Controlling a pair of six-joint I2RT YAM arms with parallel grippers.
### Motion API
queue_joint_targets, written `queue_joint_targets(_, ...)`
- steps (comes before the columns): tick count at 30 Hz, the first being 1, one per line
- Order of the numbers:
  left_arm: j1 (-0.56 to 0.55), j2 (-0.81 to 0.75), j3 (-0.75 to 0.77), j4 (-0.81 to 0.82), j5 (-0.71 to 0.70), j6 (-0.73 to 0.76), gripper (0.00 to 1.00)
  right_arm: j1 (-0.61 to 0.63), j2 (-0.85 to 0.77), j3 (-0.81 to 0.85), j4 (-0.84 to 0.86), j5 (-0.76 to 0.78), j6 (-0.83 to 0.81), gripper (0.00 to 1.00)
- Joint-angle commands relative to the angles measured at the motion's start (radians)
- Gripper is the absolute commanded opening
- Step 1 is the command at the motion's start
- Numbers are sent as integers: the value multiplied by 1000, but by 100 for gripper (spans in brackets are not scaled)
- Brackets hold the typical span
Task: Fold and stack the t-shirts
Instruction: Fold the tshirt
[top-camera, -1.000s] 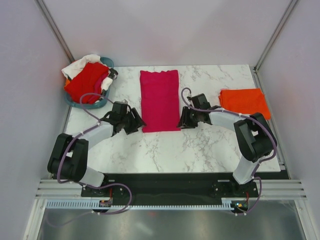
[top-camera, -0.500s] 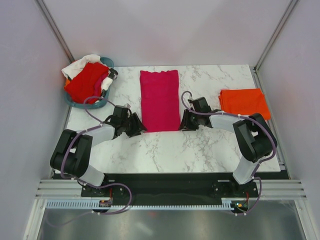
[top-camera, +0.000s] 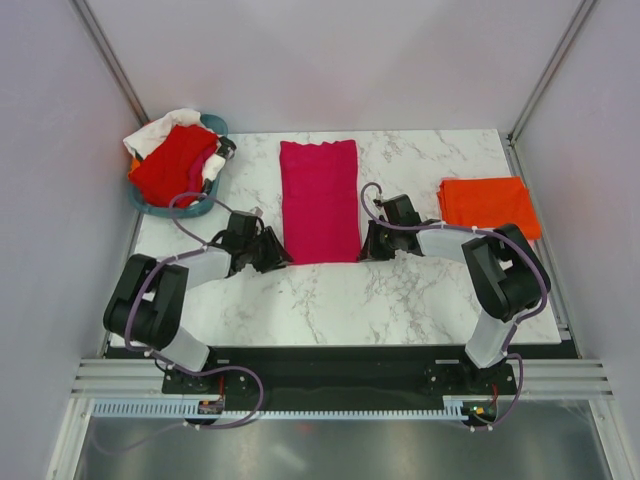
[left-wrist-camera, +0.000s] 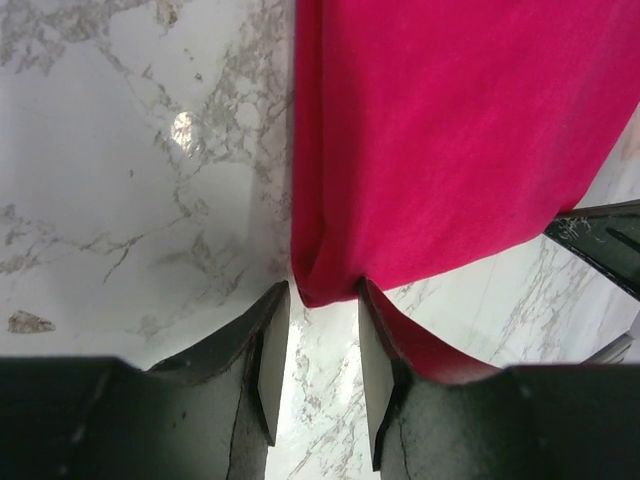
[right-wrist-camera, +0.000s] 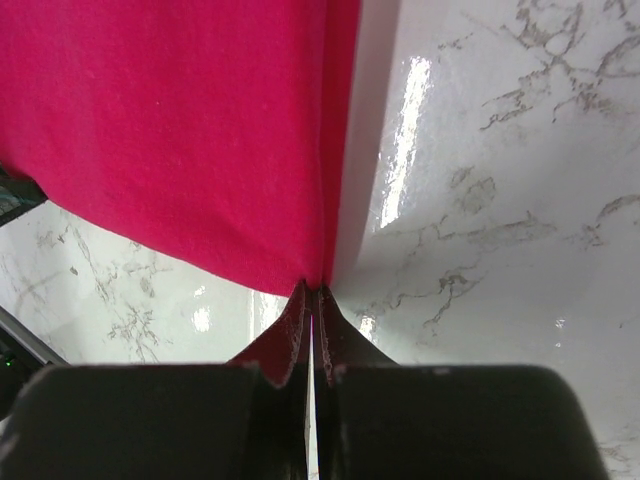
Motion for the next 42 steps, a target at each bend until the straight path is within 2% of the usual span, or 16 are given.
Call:
queue_joint_targets(1, -2, 36, 3, 36, 6, 41, 41, 6, 13, 13, 22, 8, -21, 0)
queue_joint_targets(4, -2, 64, 3, 59, 14, 32, 37, 6, 13, 10, 25, 3, -20, 0)
queue_joint_targets(6, -2, 83, 2, 79, 22, 26, 28, 6, 13, 10, 27, 1, -18, 0)
queue_joint_targets(7, -2, 87, 5, 79, 22, 26, 21, 6, 12, 9, 25, 1, -17, 0)
queue_joint_targets(8, -2, 88, 8, 78, 22, 30, 7, 6, 10, 9, 25, 0, -18, 0)
queue_joint_targets(9, -3, 79, 9, 61, 15, 34, 2, 6, 2, 7, 25, -2, -17, 0)
queue_joint_targets(15, -2, -40, -12, 4, 14, 54, 2, 6, -93, -21, -1, -23, -23, 0)
queue_joint_targets(22, -2, -286, -72, -118, 66, 75, 2, 6, -237, -106, -36, -117, -13, 0)
queue_joint_targets(28, -16, -430, -121, -206, 153, 67, 2, 4, -456, -197, -108, -141, -12, 0)
queue_joint_targets(32, -19, -543, -132, -286, 224, 57, 2, 6, -591, -202, -166, -141, -4, 0)
queue_joint_targets(36, -17, -597, -106, -303, 273, 15, 2, 4, -633, -133, -218, -106, -6, 0)
queue_joint_targets(42, -16, -542, 18, -309, 299, -2, 2, 4, -542, 2, -238, -69, -13, 0)
